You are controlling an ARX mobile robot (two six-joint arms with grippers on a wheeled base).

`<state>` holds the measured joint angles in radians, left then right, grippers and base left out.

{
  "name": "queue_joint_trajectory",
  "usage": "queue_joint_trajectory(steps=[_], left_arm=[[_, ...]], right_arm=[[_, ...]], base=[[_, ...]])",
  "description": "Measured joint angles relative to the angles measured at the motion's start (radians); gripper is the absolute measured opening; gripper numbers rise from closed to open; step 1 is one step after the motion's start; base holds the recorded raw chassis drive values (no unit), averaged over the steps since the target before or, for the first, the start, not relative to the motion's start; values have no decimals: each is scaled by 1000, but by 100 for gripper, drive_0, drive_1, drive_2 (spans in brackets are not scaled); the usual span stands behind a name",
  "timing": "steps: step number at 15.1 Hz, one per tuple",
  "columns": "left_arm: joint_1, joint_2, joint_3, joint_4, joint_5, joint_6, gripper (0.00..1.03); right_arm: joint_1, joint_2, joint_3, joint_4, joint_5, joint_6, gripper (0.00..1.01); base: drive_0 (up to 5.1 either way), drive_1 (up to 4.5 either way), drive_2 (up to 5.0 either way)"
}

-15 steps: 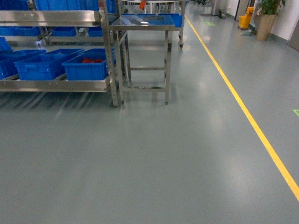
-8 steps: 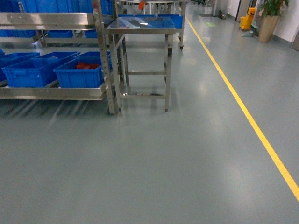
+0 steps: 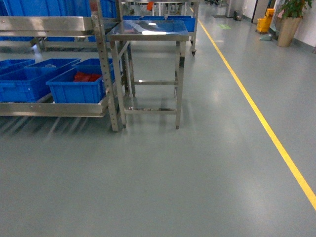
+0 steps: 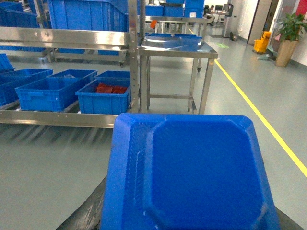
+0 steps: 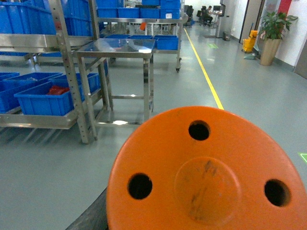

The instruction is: Sort blue parts and orange caps into right shelf containers

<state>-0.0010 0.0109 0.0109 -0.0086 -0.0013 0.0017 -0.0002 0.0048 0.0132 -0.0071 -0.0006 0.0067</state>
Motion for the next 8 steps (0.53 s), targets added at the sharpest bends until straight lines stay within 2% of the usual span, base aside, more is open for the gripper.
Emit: queue_joint_trajectory(steps=[8], left_arm=[[0,0,0,1,1,0,43]], right_arm=[[0,0,0,0,0,0,46]], base=[[-9,413,-432]])
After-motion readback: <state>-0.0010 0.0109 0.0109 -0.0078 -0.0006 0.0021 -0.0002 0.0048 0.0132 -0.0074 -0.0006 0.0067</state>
